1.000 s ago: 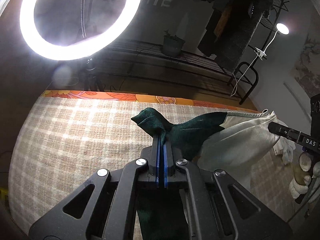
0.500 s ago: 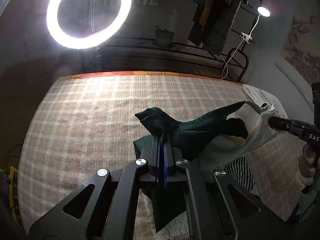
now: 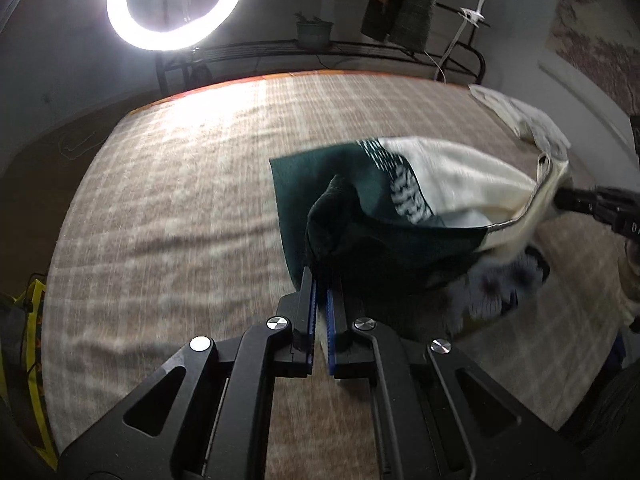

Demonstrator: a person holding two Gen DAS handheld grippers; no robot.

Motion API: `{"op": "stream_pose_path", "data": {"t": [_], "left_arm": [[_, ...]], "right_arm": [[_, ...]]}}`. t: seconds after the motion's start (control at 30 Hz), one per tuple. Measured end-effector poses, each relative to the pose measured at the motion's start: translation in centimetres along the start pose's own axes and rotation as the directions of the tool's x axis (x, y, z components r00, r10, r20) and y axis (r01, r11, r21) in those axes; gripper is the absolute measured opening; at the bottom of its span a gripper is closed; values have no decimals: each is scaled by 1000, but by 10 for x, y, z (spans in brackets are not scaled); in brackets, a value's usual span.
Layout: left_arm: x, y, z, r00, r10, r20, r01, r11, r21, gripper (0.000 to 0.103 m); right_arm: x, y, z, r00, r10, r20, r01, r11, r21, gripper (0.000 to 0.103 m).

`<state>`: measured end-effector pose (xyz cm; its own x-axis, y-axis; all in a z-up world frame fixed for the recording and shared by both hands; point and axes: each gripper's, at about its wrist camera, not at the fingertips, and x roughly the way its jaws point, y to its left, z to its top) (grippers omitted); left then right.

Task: Fold small clothes

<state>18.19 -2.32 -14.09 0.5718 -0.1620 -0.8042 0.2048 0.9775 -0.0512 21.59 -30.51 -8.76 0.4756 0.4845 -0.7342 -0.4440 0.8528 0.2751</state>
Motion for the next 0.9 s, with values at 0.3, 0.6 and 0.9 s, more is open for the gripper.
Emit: {"op": "stream_pose_path", "data": {"t": [0.3,0.6,0.9], "left_arm": [[-60,5,-38,998,-70,-3,70,997,9,24],[-37,65,-43,981,-193,-28,159,874,-459,48],[11,88,-68,935,-354,-8,237,643,-728,45]], "right_arm": [[-34,7,-34,1000,11,-26,-11,999,-35,21],[-38,-38,-57,999,50,-15,-43,955,292,44],[3,-81,-86,982,186,-41,-135,832,539,43]]}}
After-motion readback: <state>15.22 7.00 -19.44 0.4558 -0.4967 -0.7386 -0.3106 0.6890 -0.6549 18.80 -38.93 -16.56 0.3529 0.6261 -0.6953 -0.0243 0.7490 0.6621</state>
